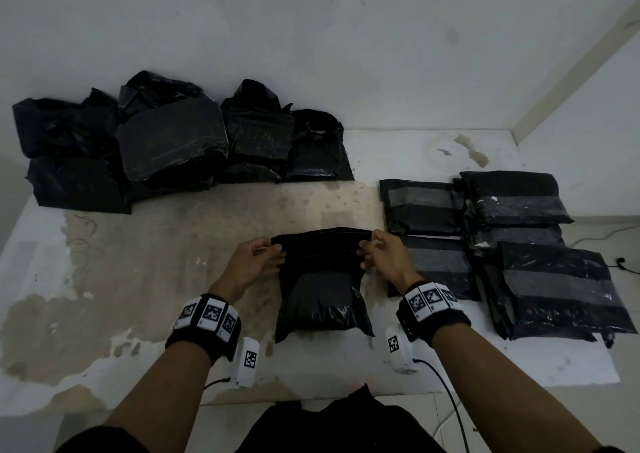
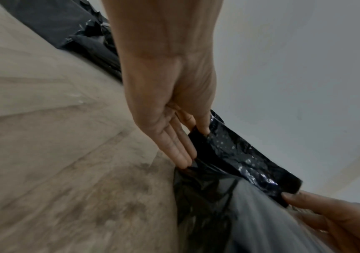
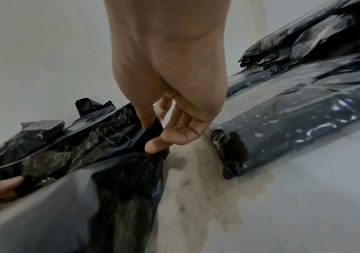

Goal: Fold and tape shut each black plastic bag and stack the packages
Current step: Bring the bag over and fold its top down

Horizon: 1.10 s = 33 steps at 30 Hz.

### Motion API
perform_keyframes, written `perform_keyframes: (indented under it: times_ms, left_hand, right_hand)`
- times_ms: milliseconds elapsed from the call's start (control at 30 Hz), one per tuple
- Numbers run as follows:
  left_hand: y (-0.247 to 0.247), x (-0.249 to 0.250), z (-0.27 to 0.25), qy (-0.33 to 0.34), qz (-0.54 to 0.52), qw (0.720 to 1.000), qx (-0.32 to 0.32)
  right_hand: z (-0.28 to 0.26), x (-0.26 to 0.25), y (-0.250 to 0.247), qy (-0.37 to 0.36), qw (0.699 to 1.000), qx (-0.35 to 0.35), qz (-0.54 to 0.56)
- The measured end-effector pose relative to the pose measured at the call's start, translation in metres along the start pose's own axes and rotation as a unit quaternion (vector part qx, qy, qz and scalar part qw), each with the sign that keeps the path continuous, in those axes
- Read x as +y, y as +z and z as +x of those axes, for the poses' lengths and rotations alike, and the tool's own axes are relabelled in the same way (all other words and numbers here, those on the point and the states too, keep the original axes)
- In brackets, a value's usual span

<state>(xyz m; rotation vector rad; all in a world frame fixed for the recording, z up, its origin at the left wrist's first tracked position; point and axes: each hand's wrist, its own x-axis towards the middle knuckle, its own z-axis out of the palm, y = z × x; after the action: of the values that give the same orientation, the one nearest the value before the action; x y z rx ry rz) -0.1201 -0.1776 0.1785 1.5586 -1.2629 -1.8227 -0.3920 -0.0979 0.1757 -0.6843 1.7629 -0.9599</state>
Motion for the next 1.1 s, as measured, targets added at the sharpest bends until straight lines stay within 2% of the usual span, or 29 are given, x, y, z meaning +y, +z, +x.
perform_keyframes:
  times_ms: [133, 233, 367, 433, 533, 800, 1000, 1100]
  left_hand:
    - [-0.009, -0.013, -0.008, 0.031, 0.023, 0.999, -0.035]
    - [-0.009, -0.009, -0.016, 0.005, 0.007, 0.999, -0.039]
    - [-0.008, 0.003, -0.026, -0.046, 0.009, 0.999, -0.014]
    - [-0.004, 0.003, -0.03, -0.031, 0.031, 0.999, 0.006]
    - [0.001, -0.002, -0.035, -0.014, 0.025, 1.0, -0.004]
    - [0.011, -0.019, -0.052, -0.056, -0.008, 0.998, 0.028]
    - [0.007, -0.046, -0.057, -0.016, -0.024, 0.999, 0.026]
    - [0.013, -0.057, -0.056, 0.024, 0.02, 0.998, 0.049]
  right_hand:
    - [-0.016, 0.004, -0.004, 0.0, 1.0, -0.011, -0.015]
    - [-0.031, -0.002, -0.008, 0.013, 1.0, -0.008, 0.009]
    - [-0.043, -0.006, -0.015, 0.07, 0.995, -0.012, 0.074]
    - [-0.047, -0.006, -0.015, 0.07, 0.994, -0.015, 0.081]
    - [-0.054, -0.003, -0.009, 0.063, 0.992, -0.03, 0.102]
    - [-0.07, 0.013, -0.002, 0.069, 0.99, -0.041, 0.116]
    - [-0.079, 0.026, 0.003, 0.036, 0.99, -0.043, 0.131]
    - [-0.082, 0.036, 0.009, 0.014, 0.994, -0.024, 0.108]
